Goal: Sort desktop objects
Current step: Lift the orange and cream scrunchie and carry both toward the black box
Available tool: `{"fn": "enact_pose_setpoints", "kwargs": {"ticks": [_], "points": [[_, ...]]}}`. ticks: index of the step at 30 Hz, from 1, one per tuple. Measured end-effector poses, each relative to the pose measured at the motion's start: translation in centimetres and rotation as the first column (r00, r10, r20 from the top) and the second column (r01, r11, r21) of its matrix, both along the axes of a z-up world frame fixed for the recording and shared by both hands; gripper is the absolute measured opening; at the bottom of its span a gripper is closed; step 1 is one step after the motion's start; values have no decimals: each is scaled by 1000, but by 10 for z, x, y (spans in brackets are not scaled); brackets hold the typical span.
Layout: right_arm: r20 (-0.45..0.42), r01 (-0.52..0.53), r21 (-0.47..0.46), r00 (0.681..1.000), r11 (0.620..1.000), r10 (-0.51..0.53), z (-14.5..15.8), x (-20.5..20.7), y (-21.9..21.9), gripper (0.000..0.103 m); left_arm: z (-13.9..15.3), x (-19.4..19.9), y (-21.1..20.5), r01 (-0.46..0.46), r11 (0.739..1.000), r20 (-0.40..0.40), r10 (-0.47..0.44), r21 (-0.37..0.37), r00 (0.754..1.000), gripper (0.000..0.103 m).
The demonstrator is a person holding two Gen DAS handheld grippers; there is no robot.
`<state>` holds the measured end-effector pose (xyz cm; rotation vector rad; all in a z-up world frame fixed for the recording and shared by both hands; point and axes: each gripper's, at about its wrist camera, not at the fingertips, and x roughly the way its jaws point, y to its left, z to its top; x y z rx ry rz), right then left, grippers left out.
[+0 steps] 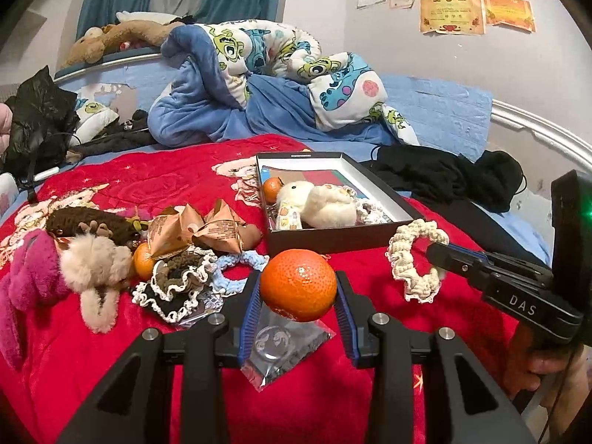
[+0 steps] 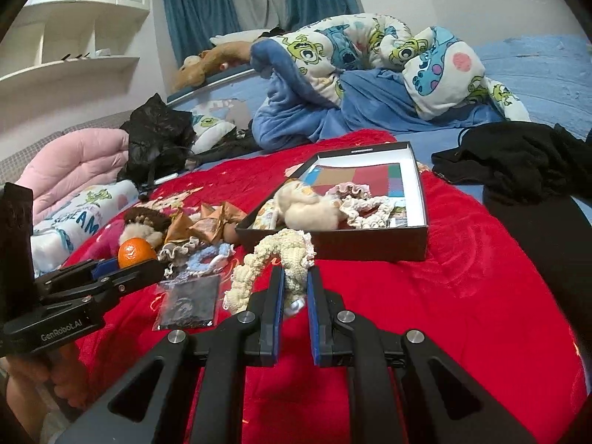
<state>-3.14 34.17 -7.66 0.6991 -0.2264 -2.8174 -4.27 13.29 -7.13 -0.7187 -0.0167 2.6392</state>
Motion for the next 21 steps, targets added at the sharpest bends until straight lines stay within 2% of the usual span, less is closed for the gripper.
{"fn": "enact_pose_setpoints", "kwargs": {"ticks": [9, 21], "points": [[-5, 13, -3, 1000, 1000, -13, -2, -14, 12, 12, -7, -30, 16, 21, 1000, 32, -21, 8, 999, 39], [-20, 30, -45, 999, 999, -31, 6, -54, 35, 12, -8, -86, 48, 39, 999, 44, -40, 26, 998, 39]]}}
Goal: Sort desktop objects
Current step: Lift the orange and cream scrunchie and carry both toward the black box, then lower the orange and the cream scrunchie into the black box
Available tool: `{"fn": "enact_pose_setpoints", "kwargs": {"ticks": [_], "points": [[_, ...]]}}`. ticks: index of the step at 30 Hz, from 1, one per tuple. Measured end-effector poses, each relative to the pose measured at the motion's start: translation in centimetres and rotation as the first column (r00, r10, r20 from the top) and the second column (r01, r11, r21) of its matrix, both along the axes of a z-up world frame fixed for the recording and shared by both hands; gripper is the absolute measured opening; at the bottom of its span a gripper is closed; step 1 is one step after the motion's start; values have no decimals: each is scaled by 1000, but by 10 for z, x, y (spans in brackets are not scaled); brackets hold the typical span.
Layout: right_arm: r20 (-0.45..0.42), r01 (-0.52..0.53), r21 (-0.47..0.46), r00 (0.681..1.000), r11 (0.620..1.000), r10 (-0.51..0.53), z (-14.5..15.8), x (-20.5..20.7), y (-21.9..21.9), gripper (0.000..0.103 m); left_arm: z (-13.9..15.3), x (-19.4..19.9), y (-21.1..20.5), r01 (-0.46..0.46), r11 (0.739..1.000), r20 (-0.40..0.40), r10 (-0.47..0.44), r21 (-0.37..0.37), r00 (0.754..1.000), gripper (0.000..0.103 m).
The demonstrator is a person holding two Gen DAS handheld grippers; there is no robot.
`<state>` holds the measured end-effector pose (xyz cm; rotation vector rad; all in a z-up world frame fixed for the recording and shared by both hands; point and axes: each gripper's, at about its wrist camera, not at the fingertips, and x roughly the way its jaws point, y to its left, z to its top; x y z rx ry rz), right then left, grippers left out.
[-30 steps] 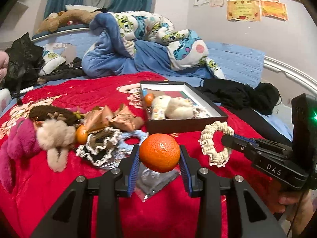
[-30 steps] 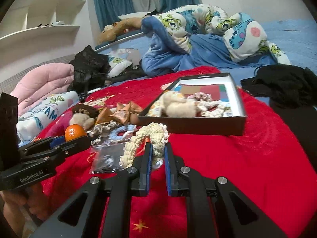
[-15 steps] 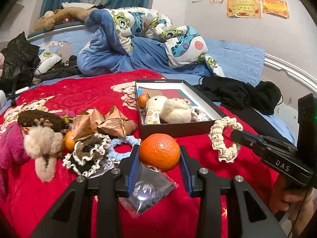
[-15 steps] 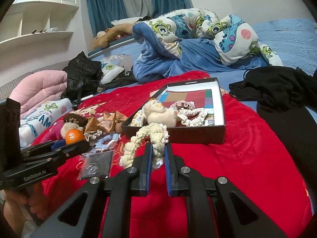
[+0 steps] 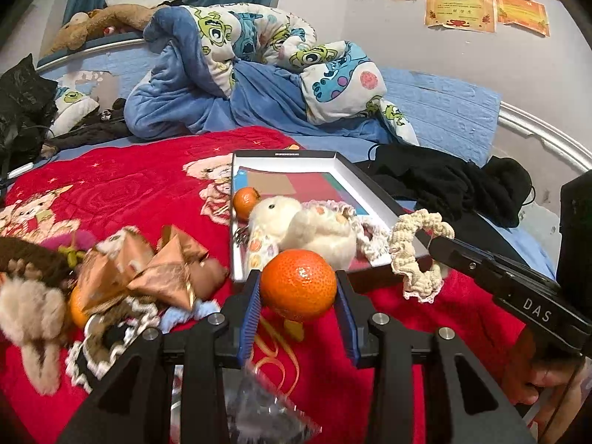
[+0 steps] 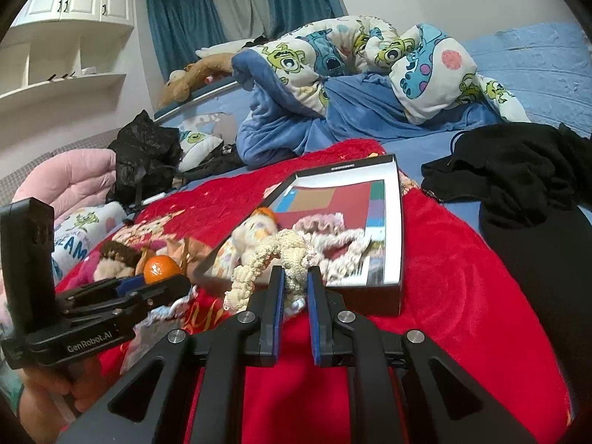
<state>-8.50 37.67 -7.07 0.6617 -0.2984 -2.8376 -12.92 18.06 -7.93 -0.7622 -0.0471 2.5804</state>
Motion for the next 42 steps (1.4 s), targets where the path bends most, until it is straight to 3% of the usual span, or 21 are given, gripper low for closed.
{"fn": "enact_pose_setpoints", "kwargs": {"ticks": [19, 24, 42], "points": [[-30, 9, -34, 1000, 999, -10, 8, -69, 15, 12, 1, -73, 18, -3, 1000, -7, 3, -14, 1000, 39], [-3, 20, -30, 1000, 999, -20, 2, -81, 17, 12, -4, -87, 24, -7, 1000, -7, 7, -17, 1000, 39], [64, 74, 17, 995, 997, -75, -16, -73, 14, 13, -23, -81, 17, -15, 1000, 24, 15, -5, 1000, 39]]}}
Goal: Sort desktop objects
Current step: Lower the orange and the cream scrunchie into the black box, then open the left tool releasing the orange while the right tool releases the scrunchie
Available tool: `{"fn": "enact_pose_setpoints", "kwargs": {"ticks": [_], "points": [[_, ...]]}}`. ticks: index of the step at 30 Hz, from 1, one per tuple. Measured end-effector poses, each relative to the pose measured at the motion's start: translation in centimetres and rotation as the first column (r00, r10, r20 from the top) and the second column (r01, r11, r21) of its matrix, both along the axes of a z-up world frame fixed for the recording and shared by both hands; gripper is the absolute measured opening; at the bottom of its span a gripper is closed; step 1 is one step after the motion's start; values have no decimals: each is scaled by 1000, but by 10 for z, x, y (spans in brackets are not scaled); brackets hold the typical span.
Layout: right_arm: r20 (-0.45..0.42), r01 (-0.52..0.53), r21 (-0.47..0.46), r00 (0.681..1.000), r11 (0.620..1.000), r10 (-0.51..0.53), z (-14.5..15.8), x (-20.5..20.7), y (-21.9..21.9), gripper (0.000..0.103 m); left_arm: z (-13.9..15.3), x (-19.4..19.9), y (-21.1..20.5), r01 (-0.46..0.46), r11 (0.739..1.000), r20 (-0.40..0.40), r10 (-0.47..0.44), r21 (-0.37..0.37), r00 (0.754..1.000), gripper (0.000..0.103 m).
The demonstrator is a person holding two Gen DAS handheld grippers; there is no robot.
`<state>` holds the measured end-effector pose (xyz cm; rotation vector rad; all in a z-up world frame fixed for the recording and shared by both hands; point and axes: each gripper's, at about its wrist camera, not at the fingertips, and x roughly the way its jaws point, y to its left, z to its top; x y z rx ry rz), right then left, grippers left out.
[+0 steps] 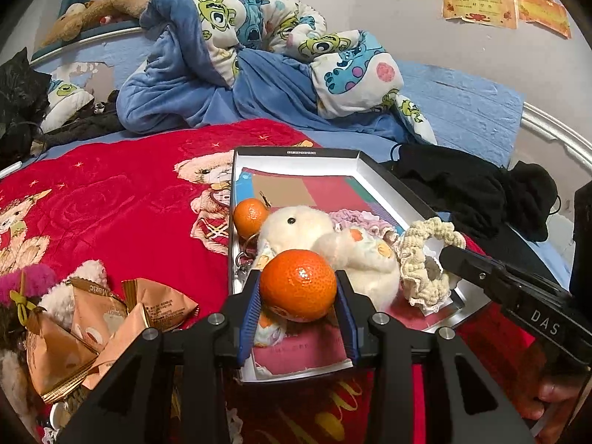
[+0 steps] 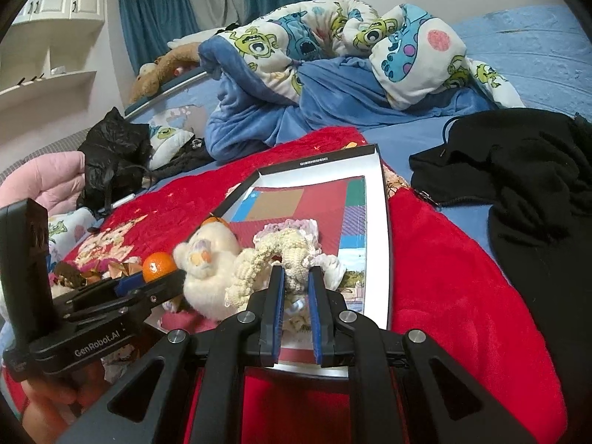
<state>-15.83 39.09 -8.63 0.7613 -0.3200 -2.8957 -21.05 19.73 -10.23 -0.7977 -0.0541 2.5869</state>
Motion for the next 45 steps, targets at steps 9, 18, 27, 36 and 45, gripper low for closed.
{"fn": "enact_pose_setpoints", "kwargs": {"ticks": [9, 18, 27, 36, 45], "points": [[13, 19, -18, 1000, 1000, -19, -4, 0, 4, 14, -1, 2, 0, -4, 1000, -2, 4, -6, 1000, 39], [-8, 22, -21, 1000, 1000, -23, -4, 1, 7, 18, 0, 6, 0, -36, 999, -9, 35, -24, 999, 39], [-99, 27, 6, 995, 1000, -26, 5, 20, -1, 103, 9, 22, 1, -63, 997, -103, 59, -40, 993, 103], [-75, 72, -144, 994, 987, -83, -3, 22, 28, 103, 10, 19, -10, -66, 998, -109, 68, 23, 992, 103], [-82, 51, -142, 995, 989, -63, -1, 24, 24, 103, 11, 23, -15, -60, 997, -108, 65, 51, 992, 103]]}}
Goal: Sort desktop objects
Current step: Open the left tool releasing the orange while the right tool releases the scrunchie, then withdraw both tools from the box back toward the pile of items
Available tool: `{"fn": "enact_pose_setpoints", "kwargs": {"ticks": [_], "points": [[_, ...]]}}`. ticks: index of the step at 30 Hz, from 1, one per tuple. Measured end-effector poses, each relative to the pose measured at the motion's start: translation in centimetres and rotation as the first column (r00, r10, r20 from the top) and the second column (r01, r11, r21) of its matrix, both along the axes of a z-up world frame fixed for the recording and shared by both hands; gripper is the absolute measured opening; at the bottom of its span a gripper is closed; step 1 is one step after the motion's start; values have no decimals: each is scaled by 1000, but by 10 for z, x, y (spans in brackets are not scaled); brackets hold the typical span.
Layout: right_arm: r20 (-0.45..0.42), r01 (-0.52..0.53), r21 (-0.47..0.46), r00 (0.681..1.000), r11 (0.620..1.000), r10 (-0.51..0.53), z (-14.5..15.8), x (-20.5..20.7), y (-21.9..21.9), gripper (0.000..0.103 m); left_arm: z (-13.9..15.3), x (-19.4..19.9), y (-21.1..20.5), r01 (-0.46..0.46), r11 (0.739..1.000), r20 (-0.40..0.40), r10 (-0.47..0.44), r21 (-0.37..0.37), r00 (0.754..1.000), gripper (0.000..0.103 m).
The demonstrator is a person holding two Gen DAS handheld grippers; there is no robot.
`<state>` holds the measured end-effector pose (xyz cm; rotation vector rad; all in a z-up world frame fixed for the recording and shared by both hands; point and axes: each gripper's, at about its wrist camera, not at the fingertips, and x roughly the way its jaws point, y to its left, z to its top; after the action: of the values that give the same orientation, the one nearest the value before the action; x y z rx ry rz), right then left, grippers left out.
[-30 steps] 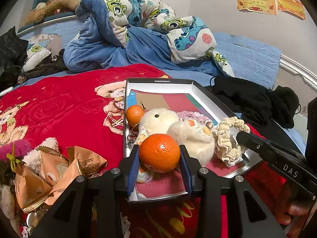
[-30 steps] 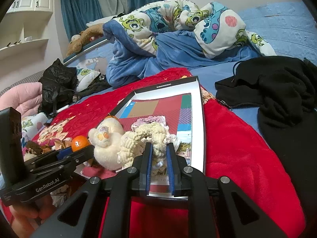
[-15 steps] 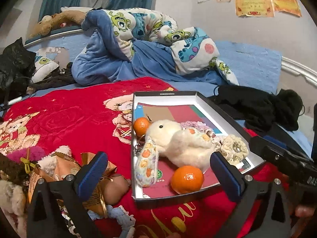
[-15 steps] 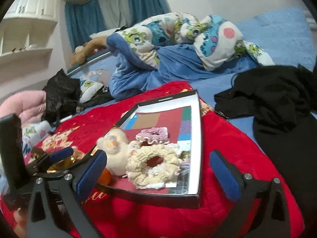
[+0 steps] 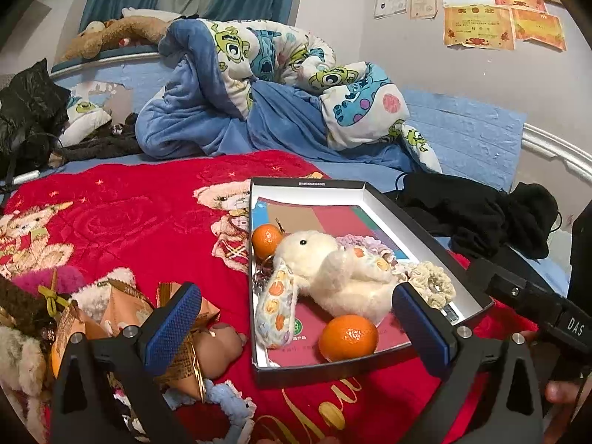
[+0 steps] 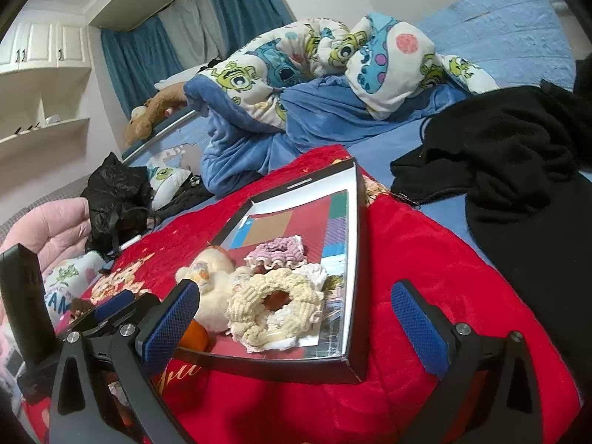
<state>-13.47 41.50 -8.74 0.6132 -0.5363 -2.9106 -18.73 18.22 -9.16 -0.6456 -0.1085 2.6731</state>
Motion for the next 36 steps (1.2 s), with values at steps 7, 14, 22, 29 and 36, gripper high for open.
{"fn": "enact_pose_setpoints", "kwargs": {"ticks": [7, 14, 22, 29, 36], "points": [[-4, -62, 26, 998, 998, 63, 3, 5, -16, 103, 2, 20, -22, -27, 996, -4, 28, 90, 1000, 103], [-55, -107, 55, 992, 993, 110, 8, 19, -34, 103, 3, 37, -65, -64, 965, 14, 63, 255, 998, 103], [-49, -141, 139, 988, 980, 149, 9, 25, -60, 103, 7, 61, -94, -105, 966, -13, 111, 238, 994, 103], [-57, -182, 194, 979, 964, 196, 11, 31, -82, 103, 9, 81, -138, -203, 966, -4, 207, 159, 978, 103], [-65, -211, 290, 969, 934, 239, 13, 39, -112, 103, 6, 93, -178, -273, 955, 19, 273, 116, 962, 103]]}}
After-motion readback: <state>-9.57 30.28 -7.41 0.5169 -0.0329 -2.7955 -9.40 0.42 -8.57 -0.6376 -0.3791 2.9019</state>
